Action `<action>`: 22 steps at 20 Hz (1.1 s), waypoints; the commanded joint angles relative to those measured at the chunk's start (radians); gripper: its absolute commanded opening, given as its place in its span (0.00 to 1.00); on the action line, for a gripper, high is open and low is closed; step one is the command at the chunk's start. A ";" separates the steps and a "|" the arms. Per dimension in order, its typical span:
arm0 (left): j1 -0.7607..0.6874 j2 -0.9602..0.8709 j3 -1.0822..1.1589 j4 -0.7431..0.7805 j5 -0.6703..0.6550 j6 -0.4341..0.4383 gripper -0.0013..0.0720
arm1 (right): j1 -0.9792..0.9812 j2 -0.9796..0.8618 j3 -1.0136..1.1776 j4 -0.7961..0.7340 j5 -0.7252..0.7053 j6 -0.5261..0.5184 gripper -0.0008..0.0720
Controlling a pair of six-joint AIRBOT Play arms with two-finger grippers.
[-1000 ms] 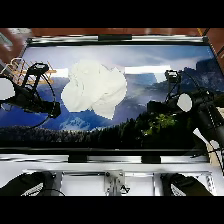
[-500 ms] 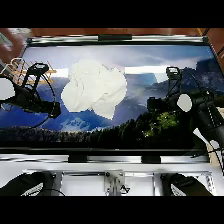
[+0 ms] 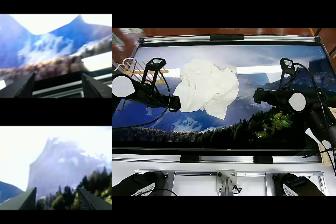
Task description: Fold the shirts.
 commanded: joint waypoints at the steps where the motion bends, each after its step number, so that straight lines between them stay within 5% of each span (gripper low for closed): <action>1: -0.002 -0.015 0.000 -0.173 0.090 0.000 0.94 | 0.001 0.000 0.000 0.062 -0.007 0.004 0.86; 12: 0.005 -0.071 0.001 -0.165 0.226 0.040 0.94 | 0.001 -0.002 0.000 0.026 -0.168 -0.002 0.86; 13: 0.021 -0.092 0.006 -0.133 0.258 -0.010 0.94 | 0.001 -0.002 0.000 0.012 -0.163 -0.002 0.86; 22: 0.240 -0.548 0.295 0.000 0.199 0.016 1.00 | 0.001 -0.002 0.000 -0.018 0.023 -0.003 0.86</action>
